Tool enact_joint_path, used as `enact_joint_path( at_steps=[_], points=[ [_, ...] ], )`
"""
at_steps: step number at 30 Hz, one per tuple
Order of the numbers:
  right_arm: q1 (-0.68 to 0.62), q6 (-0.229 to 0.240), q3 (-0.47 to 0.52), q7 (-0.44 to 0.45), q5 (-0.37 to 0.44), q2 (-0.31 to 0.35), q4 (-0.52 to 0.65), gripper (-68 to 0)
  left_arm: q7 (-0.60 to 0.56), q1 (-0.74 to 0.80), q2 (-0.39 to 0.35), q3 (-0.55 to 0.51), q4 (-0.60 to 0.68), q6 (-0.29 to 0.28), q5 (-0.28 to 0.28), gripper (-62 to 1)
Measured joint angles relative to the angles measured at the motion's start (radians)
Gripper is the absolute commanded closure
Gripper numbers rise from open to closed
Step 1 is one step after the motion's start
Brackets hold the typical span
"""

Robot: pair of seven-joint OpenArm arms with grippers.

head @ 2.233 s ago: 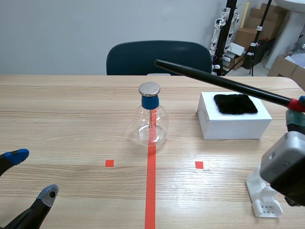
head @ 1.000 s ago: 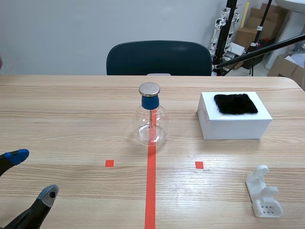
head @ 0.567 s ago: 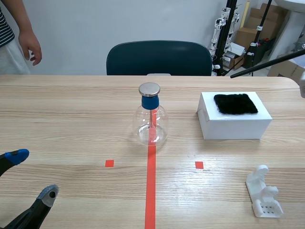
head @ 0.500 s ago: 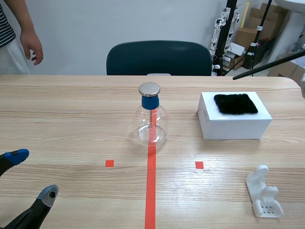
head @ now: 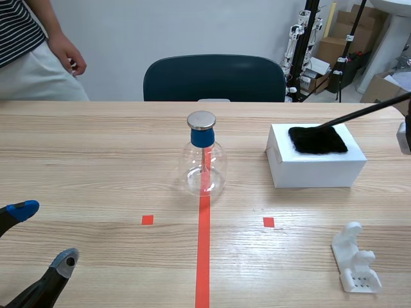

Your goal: Do the electroscope experiment. rub the rod on the fur

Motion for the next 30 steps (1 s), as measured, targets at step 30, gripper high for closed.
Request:
enact_joint_path(
  at_steps=[30],
  points=[
    [0.0,0.026,0.002,0.007,0.043,-0.04,-0.036,-5.5,0.0,0.0,0.0,0.0,0.0,0.0,0.0,-62.3]
  ],
)
